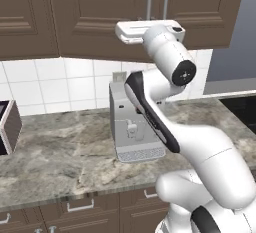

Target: Get the candle and the liquor from the cabinet and move them to the dining counter.

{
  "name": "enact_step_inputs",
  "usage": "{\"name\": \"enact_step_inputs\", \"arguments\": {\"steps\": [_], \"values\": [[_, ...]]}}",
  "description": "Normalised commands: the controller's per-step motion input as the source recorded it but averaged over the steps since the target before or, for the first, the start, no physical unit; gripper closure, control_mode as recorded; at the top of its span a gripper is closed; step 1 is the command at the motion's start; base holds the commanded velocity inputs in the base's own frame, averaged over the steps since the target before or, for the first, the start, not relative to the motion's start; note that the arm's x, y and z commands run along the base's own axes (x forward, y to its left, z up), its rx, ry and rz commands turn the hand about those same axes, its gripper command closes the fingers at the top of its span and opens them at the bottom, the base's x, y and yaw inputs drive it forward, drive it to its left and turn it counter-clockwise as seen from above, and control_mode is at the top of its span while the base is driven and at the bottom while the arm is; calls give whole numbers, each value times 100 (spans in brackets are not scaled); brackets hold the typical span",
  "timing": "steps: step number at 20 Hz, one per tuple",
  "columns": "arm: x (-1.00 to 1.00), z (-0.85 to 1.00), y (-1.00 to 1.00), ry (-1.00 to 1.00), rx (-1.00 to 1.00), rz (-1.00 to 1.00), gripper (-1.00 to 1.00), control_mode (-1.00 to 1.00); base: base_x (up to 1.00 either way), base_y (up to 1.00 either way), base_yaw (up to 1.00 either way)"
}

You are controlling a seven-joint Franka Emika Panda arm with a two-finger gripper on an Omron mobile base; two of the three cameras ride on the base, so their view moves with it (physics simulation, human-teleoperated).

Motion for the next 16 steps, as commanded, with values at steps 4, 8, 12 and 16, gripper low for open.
{"name": "enact_step_inputs", "arguments": {"steps": [4, 8, 12, 16], "values": [[-61, 0, 55, 2, 0, 7, 100, -100, 0, 0, 0], [-58, 0, 59, 4, 0, 6, 100, -100, 0, 0, 0], [-54, 0, 61, 4, 0, 5, 100, -100, 0, 0, 0], [-51, 0, 62, 2, 0, 4, 100, -100, 0, 0, 0]]}}
